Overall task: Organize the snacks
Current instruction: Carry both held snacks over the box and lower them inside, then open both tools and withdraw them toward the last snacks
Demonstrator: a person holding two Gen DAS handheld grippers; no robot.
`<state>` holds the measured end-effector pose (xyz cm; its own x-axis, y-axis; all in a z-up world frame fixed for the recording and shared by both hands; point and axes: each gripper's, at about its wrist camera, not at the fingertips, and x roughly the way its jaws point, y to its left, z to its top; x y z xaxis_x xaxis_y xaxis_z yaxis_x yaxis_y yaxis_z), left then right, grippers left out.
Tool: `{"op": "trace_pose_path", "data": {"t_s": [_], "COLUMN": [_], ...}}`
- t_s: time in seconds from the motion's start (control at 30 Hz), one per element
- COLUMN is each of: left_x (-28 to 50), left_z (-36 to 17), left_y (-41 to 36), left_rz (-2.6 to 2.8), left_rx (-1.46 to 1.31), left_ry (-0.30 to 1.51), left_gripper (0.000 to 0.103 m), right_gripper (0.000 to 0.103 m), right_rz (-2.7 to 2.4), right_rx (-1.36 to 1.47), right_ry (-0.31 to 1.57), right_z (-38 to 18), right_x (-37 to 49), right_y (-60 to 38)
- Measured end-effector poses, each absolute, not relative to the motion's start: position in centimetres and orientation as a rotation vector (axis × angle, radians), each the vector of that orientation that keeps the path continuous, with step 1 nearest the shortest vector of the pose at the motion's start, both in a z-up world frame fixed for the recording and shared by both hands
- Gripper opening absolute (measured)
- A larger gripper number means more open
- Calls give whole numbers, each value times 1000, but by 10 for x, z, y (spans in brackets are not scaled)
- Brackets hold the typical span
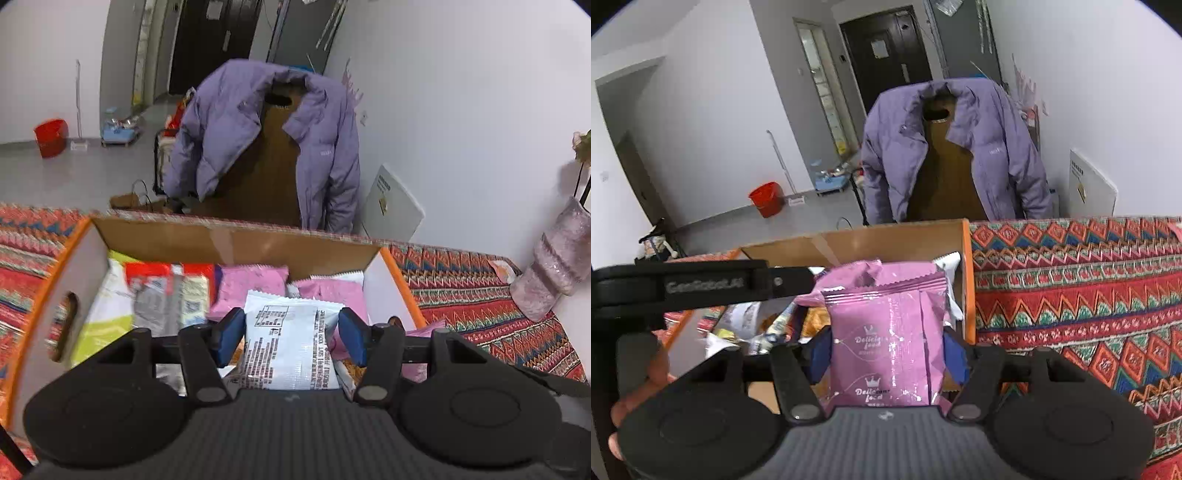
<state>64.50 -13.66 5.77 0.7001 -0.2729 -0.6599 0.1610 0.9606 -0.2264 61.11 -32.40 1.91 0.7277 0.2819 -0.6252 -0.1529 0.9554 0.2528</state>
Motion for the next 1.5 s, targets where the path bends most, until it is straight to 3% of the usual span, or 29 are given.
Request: {"op": "trace_pose_path", "data": {"t_s": [0.1,0.6,0.8,1.1,1.17,1.5], "left_x": [651,605,539,408,378,236], "left_z": [43,88,112,132,130,87], "left_y": [-142,-121,-78,-19,-12,-9], "left_rz": [-281,-305,-243,-166,-183,-127], "left_rx": [-169,-32,45,55,56,139], "left_ry": [782,695,628,514,482,367], "left_gripper": [71,78,84,92,97,101], "right_gripper": [69,71,82,90,93,98], "right_rz": [244,241,243,293,295,327], "right_rx": [172,87,63,-14,-21,-31], "right_ry": [706,673,616,511,480,443], "right_z": [19,64,93,108,107,67], "right_x": [611,578,528,426,397,263], "right_y": [-326,-338,-339,-322,-319,-307]}}
